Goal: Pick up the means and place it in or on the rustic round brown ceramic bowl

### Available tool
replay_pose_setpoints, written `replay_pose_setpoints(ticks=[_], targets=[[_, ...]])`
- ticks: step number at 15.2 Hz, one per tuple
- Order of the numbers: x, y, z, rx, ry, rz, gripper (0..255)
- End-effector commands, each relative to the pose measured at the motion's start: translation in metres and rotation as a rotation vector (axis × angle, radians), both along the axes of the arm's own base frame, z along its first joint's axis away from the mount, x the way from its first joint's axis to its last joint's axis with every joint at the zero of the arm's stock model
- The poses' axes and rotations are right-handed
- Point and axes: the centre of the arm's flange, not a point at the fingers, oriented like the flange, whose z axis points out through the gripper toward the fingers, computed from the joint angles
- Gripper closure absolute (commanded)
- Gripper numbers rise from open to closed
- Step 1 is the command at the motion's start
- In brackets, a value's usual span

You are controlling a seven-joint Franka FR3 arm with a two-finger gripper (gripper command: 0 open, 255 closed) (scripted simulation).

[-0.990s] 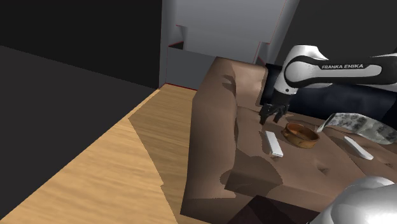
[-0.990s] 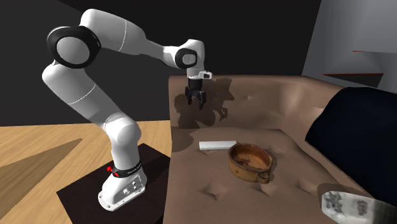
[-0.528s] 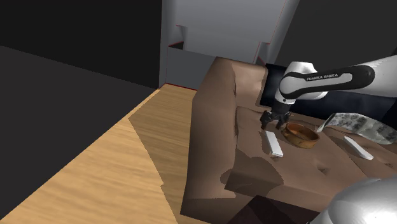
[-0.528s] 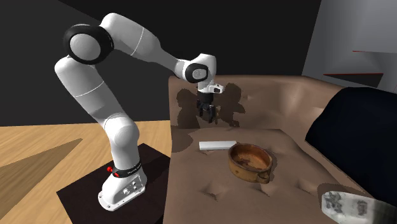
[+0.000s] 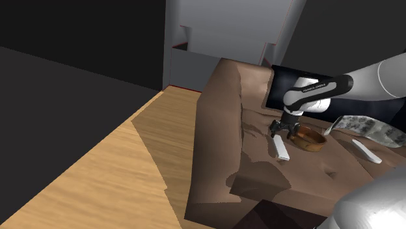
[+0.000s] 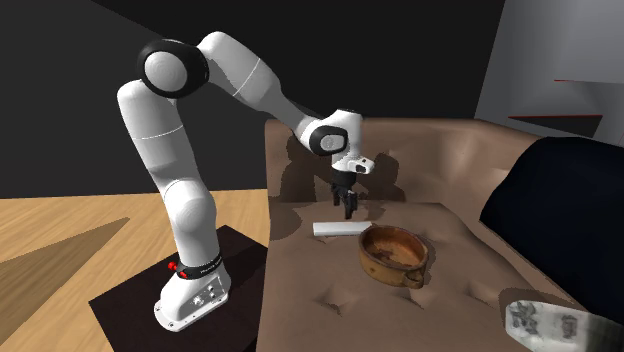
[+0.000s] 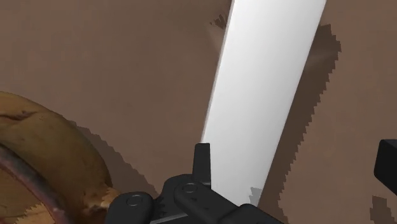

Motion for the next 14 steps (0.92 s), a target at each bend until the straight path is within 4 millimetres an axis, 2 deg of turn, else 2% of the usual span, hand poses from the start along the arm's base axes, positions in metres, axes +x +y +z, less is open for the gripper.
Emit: replay_pose_setpoints(ticks=[1,8,14], targets=[[-0.006,-0.019,-0.013,-0.005,0.003,-0.05,0],[-0.007,-0.019,-0.05,-0.005,0.003,-0.05,0],[-0.007,-0.019,-0.053,-0.005,0.003,-0.05,0]])
